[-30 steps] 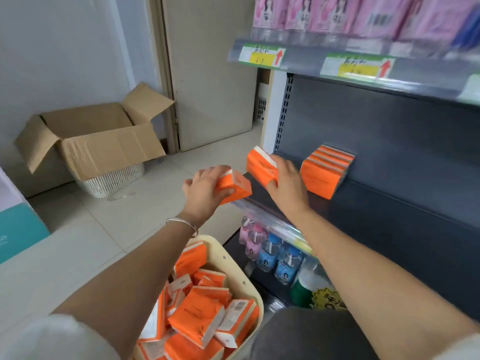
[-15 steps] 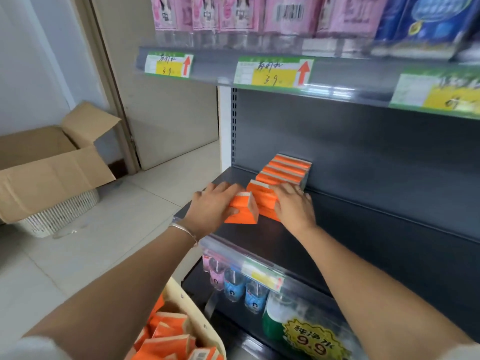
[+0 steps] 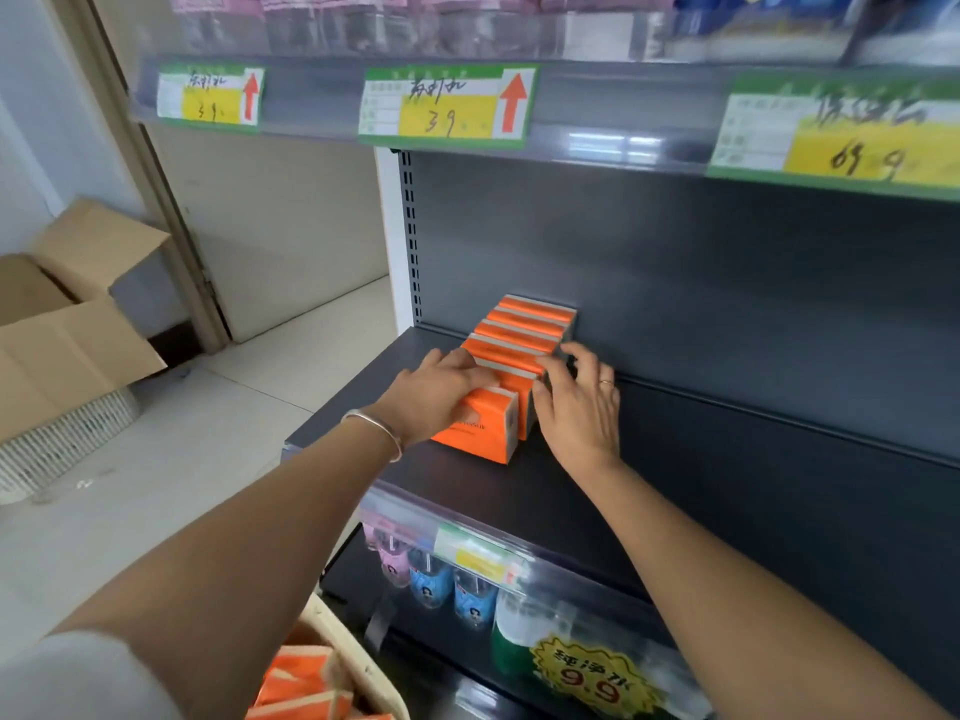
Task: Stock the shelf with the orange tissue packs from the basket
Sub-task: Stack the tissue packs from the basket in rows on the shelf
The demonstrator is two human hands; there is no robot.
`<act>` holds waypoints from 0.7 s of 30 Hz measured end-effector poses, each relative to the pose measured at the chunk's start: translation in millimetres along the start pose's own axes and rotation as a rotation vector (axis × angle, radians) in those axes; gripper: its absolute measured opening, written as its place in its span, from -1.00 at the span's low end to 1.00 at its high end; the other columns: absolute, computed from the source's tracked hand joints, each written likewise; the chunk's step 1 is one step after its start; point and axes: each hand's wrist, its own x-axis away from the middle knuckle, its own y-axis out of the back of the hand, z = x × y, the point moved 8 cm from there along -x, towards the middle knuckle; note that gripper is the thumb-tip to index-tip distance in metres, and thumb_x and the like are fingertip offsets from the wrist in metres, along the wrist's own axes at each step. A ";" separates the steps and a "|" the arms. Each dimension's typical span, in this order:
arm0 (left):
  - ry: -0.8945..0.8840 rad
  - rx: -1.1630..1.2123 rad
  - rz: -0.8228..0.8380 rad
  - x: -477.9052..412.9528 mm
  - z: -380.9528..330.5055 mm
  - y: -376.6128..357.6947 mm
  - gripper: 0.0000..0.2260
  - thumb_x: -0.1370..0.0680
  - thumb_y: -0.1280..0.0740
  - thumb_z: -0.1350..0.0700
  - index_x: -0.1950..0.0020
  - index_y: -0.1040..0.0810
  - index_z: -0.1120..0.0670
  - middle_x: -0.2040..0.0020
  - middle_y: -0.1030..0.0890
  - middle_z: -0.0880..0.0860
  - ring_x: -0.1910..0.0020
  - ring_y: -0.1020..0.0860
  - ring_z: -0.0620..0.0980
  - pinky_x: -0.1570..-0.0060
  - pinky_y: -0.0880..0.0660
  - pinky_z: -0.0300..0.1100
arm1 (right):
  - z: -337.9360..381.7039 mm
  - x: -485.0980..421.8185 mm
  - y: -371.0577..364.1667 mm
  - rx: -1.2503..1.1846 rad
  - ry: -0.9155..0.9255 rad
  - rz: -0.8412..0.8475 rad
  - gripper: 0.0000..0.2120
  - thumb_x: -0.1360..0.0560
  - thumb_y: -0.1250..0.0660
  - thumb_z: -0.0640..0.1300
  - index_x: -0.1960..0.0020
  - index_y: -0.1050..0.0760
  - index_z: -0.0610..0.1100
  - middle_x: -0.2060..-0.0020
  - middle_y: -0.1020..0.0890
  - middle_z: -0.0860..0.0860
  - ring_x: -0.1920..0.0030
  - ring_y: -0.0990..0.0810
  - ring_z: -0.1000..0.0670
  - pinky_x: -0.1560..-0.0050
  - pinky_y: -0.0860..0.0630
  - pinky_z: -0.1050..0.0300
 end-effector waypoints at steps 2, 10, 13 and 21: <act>0.007 -0.071 -0.010 -4.1 -4.1 -0.2 -0.57 -0.56 -0.28 0.07 -0.40 -0.29 -0.16 -0.33 -0.28 0.01 -0.27 -0.24 0.08 -0.11 -0.38 0.11 | -2.6 3.9 -1.4 -0.017 -0.019 0.023 -0.71 -0.52 -0.30 -0.07 -0.22 -0.50 -0.10 -0.32 -0.41 -0.12 -0.25 -0.39 -0.25 -0.12 -0.42 -0.16; 0.099 -0.164 -0.138 -4.6 -11.1 -1.2 -0.49 -0.50 -0.35 0.05 -0.39 -0.23 -0.03 -0.33 -0.31 0.00 -0.31 -0.27 0.08 -0.17 -0.39 0.13 | 1.7 15.6 -3.6 -0.031 -0.003 0.102 -0.68 -0.54 -0.28 -0.07 -0.28 -0.47 -0.09 -0.32 -0.39 -0.12 -0.27 -0.37 -0.23 -0.14 -0.43 -0.13; 0.098 -0.239 -0.202 4.3 -11.0 3.4 -0.49 -0.49 -0.35 -0.02 -0.38 -0.24 -0.04 -0.33 -0.32 0.01 -0.30 -0.30 0.09 -0.23 -0.32 0.07 | 2.6 18.7 1.2 -0.012 -0.010 0.143 -0.66 -0.56 -0.24 -0.05 -0.32 -0.43 -0.08 -0.36 -0.34 -0.10 -0.31 -0.33 -0.21 -0.20 -0.40 -0.11; 0.167 -0.178 -0.271 77.3 24.6 31.5 -0.61 -0.52 -0.30 -0.05 -0.32 -0.37 -0.04 -0.26 -0.44 -0.02 -0.28 -0.37 0.06 -0.20 -0.31 -0.04 | 56.5 30.9 26.8 0.024 0.128 0.202 -0.66 -0.58 -0.20 -0.09 -0.33 -0.42 -0.10 -0.30 -0.39 -0.08 -0.26 -0.36 -0.17 -0.22 -0.37 -0.07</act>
